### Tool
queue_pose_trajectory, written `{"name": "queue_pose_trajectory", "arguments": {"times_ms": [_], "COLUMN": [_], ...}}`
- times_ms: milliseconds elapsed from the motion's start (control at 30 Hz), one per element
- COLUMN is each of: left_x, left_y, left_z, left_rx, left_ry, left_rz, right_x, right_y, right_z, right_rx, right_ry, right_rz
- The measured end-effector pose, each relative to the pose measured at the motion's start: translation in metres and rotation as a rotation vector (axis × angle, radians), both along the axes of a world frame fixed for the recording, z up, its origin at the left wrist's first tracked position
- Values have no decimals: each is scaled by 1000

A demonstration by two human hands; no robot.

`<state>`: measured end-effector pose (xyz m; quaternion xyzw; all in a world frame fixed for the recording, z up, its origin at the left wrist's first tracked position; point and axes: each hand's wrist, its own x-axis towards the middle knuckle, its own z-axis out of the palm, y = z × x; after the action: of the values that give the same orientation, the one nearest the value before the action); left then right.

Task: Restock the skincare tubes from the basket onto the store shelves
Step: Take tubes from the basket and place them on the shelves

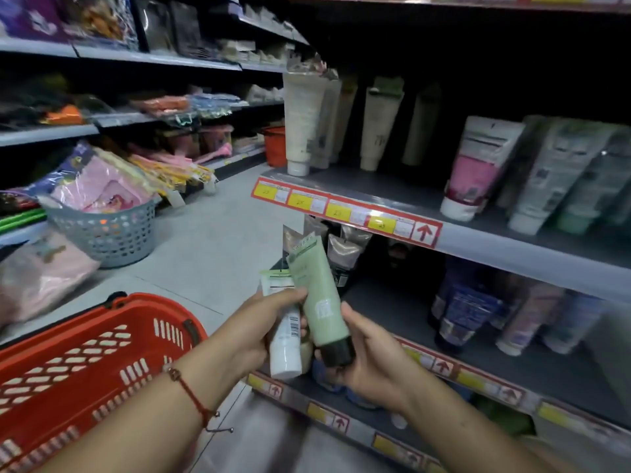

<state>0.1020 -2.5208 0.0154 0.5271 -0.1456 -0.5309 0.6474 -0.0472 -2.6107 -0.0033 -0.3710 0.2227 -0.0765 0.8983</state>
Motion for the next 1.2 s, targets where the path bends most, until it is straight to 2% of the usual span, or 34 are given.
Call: {"name": "queue_pose_trajectory", "arguments": {"times_ms": [100,200,400,500,600,667,733,800,867,1000,1200], "left_x": [-6,-10,2,7,12,15,19,22,26,33,37], "left_y": [4,7,8,9,7,4,0,-3,-6,-10,-11], "left_z": [1,9,35,48,51,50,50,49,47,47,48], "left_rx": [-46,-105,-219,-263,-271,-266,-262,-253,-252,-260,-261], "left_ry": [-56,-86,4,57,78,89,90,75,62,64,45], "left_rz": [29,38,95,96,98,92,86,88,74,72,111], "right_x": [-8,-13,2,24,57,80,101,111,112,110,113], "right_y": [4,5,-1,-15,-53,-88,-134,-172,-198,-211,-218], "right_z": [-1,4,87,137,169,178,177,170,162,153,150], "right_rx": [-150,-312,-791,-943,-1090,-1106,-1109,-1114,-1092,-1052,-1043], "right_ry": [20,40,62,36,103,201,380,591,713,776,796], "right_rz": [93,69,-265,-434,-629,-765,-859,-894,-945,-1050,-1033]}}
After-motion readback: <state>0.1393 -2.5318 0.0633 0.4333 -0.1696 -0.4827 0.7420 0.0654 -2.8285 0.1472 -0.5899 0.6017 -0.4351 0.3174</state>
